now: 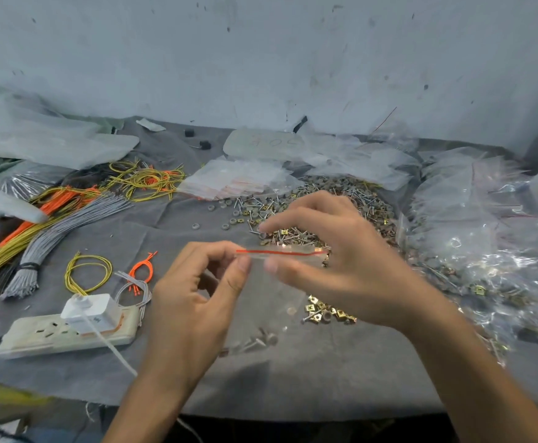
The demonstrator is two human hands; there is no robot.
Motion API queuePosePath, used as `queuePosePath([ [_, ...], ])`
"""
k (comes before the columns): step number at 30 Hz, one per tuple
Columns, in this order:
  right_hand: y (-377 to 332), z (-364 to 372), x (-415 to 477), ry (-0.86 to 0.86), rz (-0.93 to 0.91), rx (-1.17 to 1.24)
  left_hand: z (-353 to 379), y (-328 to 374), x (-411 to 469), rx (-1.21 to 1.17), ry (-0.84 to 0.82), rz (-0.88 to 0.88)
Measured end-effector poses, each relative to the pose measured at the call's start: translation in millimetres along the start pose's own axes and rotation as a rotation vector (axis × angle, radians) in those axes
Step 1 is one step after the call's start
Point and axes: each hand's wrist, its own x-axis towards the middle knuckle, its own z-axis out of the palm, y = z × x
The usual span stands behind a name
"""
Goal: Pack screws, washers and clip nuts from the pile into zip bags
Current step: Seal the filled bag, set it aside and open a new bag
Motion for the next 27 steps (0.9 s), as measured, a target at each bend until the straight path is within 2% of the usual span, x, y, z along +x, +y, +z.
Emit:
queuePosePath([
  [2,-8,5,2,-0.014,-0.069,-0.057,2,4,-3,-0.013,-0.021,-0.004],
  [8,-13,10,-1,0.014,-0.097,-0.074,4,13,-10,-0.085,-0.034,-0.031],
  [14,-17,16,-2,0.083,-0.146,-0.191,4,16,-10,-0.181,-0.045,-0.059],
  [21,-9,14,-13,0.191,-0.21,-0.229,4,26,-11,-0.141,-0.062,-0.008],
  [27,6,5,-27,0.254,-0.169,-0.217,2,27,-12,-0.132,-0.007,-0.026],
])
